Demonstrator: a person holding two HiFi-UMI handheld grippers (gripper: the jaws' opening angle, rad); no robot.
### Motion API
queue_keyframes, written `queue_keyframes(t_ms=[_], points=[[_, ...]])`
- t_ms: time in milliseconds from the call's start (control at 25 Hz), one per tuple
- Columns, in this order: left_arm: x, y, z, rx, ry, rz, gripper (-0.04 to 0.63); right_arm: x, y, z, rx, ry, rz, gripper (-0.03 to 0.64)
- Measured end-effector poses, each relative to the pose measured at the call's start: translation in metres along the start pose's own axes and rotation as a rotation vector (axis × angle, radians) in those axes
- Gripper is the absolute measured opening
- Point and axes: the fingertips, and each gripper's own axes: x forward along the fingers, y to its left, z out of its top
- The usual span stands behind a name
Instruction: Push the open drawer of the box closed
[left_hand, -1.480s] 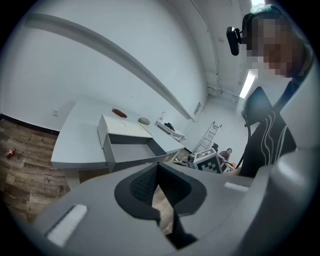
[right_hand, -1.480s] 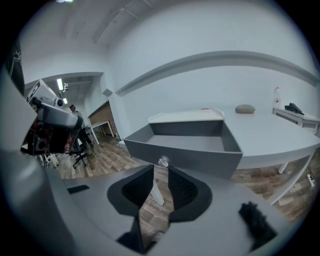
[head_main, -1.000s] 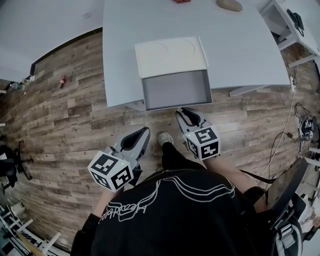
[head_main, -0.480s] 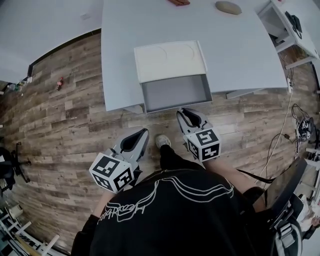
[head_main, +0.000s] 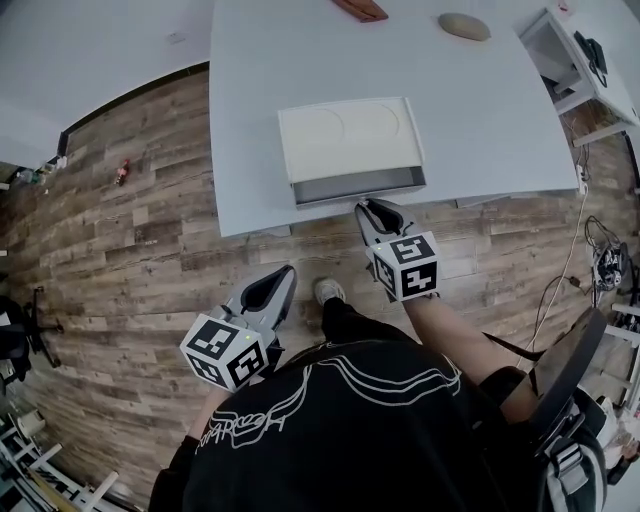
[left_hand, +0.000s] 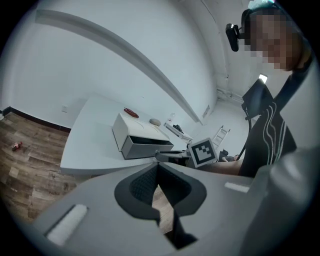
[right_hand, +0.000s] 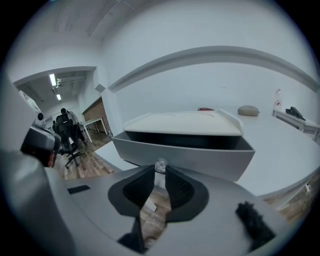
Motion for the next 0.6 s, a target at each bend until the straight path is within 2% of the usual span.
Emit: queue_keyframes(t_ms=[280,600], points=[[-0.007,0.022,0.004,-0.033,-0.013,0.028,0.008,0.026,-0.013,0.021,0.005,0.021,-0.023,0.071],[-0.017,0.029,0.004,-0.049,-0.026,0.038,0.008,0.028,-0.017,0.024,-0.002,0.025,-0.052,0.071]])
